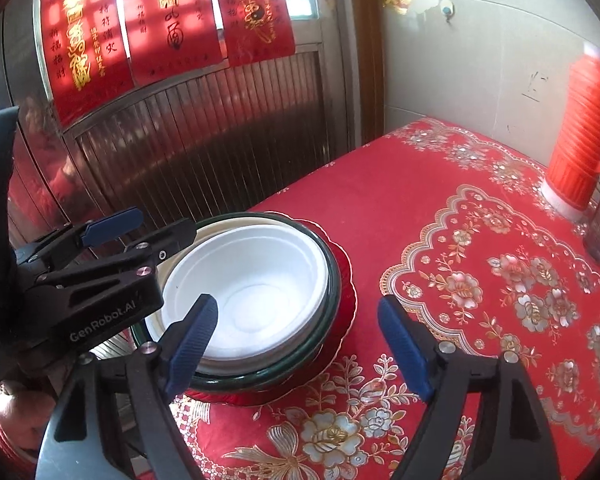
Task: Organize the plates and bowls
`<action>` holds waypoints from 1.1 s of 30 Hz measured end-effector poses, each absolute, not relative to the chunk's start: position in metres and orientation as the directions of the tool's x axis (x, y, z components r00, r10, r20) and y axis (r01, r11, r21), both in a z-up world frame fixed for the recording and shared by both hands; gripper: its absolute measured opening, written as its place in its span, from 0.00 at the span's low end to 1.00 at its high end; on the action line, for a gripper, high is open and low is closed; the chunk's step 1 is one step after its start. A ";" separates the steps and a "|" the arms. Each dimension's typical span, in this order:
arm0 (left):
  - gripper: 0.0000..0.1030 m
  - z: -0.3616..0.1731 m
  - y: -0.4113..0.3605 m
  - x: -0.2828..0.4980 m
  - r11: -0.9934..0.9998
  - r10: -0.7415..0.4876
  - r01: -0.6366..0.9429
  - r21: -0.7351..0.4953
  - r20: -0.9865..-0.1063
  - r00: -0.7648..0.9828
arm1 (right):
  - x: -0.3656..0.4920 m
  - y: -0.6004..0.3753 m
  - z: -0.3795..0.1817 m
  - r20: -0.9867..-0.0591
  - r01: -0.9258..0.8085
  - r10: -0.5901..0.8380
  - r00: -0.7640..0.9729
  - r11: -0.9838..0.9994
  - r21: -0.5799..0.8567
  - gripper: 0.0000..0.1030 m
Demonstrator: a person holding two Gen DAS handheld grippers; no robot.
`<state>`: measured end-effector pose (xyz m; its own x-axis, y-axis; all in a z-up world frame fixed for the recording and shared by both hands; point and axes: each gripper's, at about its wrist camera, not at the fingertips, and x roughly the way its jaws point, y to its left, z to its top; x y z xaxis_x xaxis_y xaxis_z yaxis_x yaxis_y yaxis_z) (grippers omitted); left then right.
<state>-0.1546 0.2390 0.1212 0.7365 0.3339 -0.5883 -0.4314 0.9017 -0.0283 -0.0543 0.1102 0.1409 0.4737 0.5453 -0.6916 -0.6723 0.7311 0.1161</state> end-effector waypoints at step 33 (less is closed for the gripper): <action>0.64 0.126 0.240 -0.156 0.882 0.384 -0.472 -0.005 -0.574 0.724 | -0.055 0.096 0.143 -0.638 -0.631 0.556 0.534 0.763 0.137 0.82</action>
